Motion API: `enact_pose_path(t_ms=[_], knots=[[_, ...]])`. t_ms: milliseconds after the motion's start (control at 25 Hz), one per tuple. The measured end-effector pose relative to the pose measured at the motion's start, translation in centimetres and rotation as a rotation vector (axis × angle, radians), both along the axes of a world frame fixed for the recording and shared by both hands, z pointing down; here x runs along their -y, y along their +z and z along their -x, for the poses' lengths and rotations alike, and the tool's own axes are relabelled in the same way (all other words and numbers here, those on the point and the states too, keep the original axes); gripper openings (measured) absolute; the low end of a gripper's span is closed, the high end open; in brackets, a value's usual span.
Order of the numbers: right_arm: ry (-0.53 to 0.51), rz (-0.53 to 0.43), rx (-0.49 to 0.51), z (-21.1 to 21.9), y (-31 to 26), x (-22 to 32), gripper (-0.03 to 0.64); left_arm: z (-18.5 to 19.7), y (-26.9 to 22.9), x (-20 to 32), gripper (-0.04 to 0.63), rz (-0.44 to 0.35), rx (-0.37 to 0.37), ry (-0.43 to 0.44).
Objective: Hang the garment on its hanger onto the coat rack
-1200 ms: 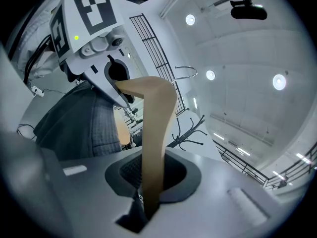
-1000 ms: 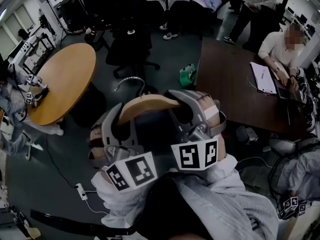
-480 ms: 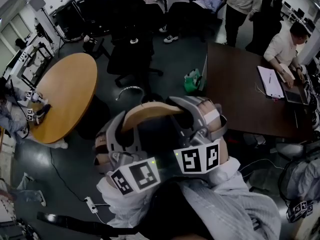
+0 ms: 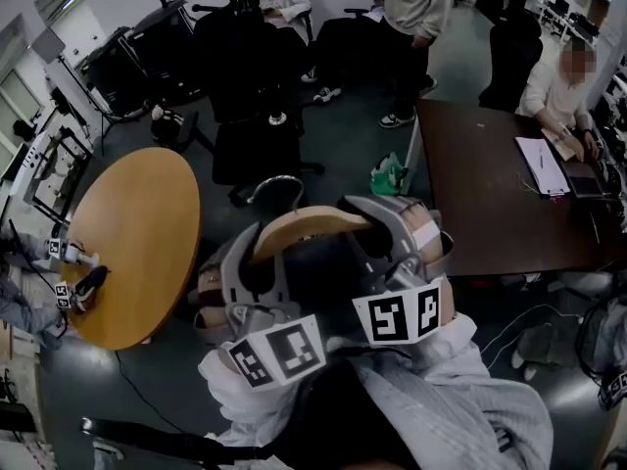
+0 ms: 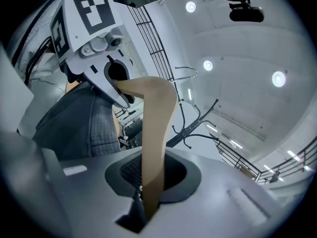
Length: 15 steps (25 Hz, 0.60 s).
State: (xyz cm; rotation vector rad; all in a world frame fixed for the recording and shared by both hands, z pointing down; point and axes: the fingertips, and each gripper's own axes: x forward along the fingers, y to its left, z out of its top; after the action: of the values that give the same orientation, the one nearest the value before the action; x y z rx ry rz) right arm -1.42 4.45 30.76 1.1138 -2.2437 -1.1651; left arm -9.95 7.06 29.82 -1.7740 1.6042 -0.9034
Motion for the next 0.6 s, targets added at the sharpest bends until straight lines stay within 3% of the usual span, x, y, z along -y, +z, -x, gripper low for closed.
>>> enact_pose_path(t_ms=[240,600], knots=[[0.019,0.056,-0.015,3.5,2.3,6.3,0.04,3.5,1.9,6.5,0.055,0.033,0.004,0.022],[0.015,0.032,-0.013,6.4,2.2,17.4,0.04,6.4,2.1,17.4,0.055,0.017,0.0,0.012]])
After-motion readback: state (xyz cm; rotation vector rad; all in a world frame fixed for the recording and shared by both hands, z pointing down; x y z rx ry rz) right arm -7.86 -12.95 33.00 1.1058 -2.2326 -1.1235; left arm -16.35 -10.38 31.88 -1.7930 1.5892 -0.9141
